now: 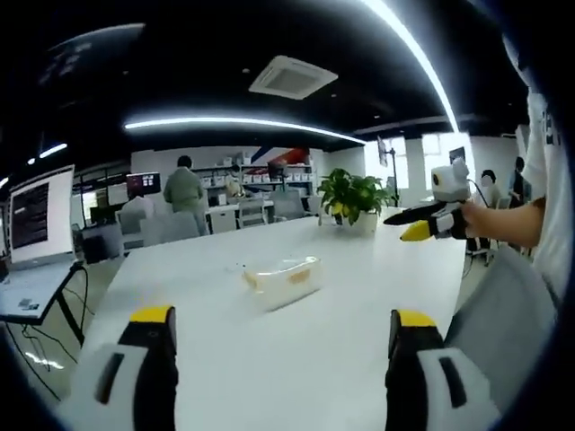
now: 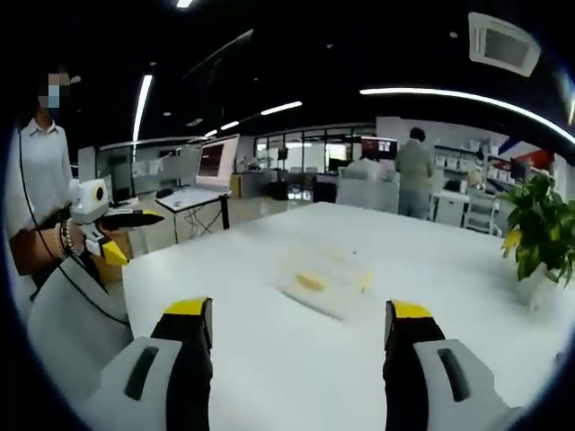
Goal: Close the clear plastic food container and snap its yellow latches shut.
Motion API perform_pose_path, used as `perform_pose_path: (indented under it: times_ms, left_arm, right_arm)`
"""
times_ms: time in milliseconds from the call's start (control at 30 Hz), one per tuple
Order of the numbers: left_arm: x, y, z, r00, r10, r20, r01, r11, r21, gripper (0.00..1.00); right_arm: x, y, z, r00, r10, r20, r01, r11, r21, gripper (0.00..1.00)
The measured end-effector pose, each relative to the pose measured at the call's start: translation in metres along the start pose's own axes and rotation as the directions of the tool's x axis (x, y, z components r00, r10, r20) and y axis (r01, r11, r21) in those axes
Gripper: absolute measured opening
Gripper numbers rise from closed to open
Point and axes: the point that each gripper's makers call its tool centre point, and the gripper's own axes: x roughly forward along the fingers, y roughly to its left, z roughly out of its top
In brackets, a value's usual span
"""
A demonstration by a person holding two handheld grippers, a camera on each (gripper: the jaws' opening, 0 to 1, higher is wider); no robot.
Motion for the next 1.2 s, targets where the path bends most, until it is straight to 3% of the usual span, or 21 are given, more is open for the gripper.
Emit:
perform_pose_path:
  times_ms: [167, 300, 367, 667, 1200]
  left_arm:
    - [-0.001, -0.003, -0.007, 1.0, -0.006, -0.012, 0.005, 1.0, -0.029, 0.96]
    - [0.002, -0.007, -0.019, 0.999, -0.015, -0.047, 0.015, 1.0, -0.013, 0.96]
    - [0.003, -0.011, -0.024, 0.997, -0.04, -0.067, 0.037, 0.998, -0.041, 0.96]
    - [0.002, -0.01, -0.023, 0.998, -0.031, -0.063, 0.028, 0.999, -0.039, 0.98]
    - [0.005, -0.016, -0.028, 0.994, -0.057, -0.091, 0.056, 0.998, -0.018, 0.99]
  right_arm:
    - [-0.005, 0.006, -0.014, 1.0, -0.013, -0.016, 0.013, 1.0, 0.013, 0.77]
    - [-0.012, -0.002, -0.02, 0.999, -0.045, -0.014, 0.046, 0.998, 0.049, 0.78]
    - [-0.015, -0.007, -0.025, 0.998, -0.056, -0.019, 0.057, 0.996, 0.075, 0.79]
    - [-0.015, -0.015, -0.042, 0.995, -0.073, -0.074, 0.078, 0.995, 0.063, 0.82]
    - [-0.019, -0.017, -0.042, 0.993, -0.086, -0.076, 0.091, 0.994, 0.065, 0.81]
